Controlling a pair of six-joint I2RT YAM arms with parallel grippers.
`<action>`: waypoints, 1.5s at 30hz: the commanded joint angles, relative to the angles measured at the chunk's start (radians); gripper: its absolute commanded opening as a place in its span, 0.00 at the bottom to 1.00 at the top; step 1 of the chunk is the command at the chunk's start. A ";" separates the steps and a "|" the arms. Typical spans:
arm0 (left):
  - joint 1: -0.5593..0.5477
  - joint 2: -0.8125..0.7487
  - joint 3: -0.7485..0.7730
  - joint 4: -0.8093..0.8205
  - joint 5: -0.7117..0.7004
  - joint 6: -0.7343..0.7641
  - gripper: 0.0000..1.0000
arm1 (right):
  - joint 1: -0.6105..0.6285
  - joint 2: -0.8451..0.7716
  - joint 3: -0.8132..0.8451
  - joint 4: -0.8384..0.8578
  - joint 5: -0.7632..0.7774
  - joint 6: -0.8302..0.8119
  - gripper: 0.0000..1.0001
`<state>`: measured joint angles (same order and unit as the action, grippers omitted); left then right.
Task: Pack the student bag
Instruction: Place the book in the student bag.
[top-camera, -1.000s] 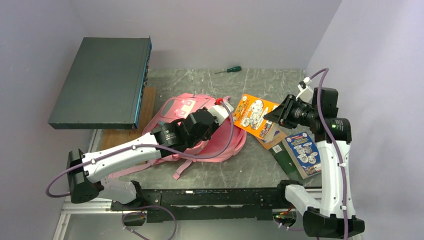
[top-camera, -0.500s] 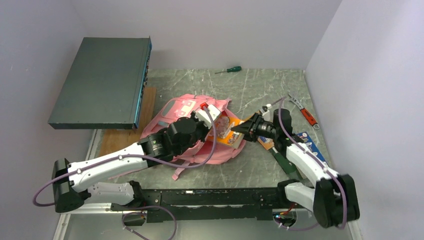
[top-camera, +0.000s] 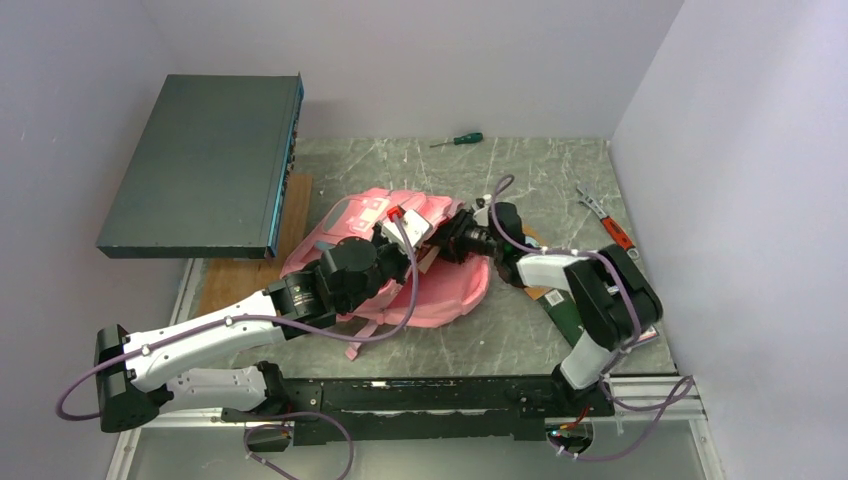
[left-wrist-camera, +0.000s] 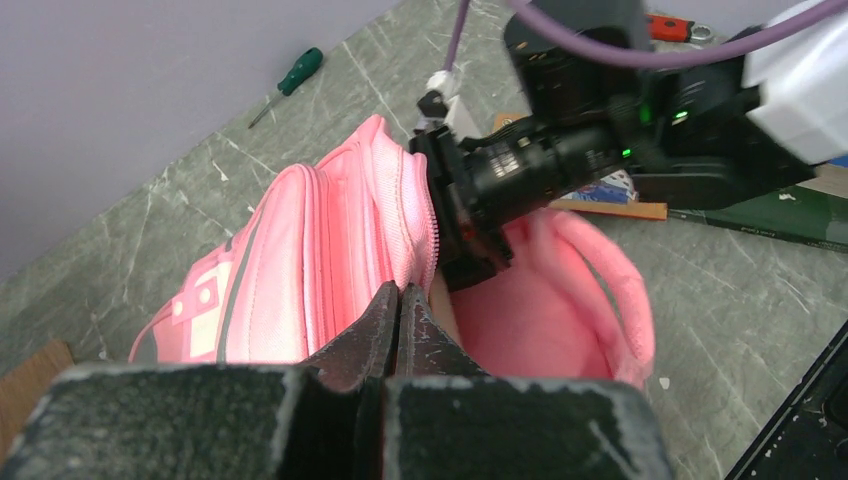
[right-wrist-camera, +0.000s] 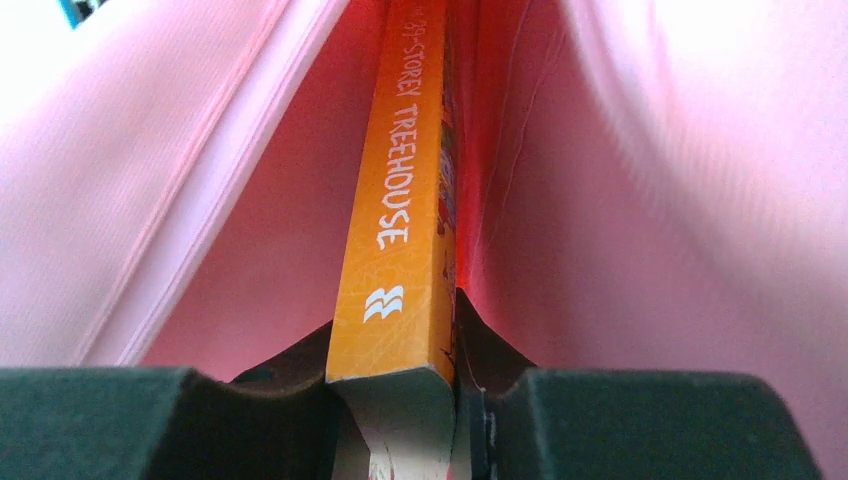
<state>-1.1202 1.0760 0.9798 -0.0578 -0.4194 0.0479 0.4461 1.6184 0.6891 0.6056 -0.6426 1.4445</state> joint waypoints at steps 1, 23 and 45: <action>-0.010 -0.047 0.039 0.146 0.051 0.028 0.00 | 0.055 0.083 0.107 0.260 0.095 0.027 0.00; -0.019 -0.062 -0.035 0.148 -0.020 0.031 0.00 | 0.103 0.216 0.015 0.226 0.140 -0.112 0.77; -0.020 -0.033 -0.054 0.165 -0.011 0.082 0.00 | 0.191 0.236 0.017 0.473 0.039 0.103 0.05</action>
<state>-1.1431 1.0607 0.8902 0.0029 -0.3935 0.1108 0.6254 1.7481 0.6155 0.8558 -0.6182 1.5131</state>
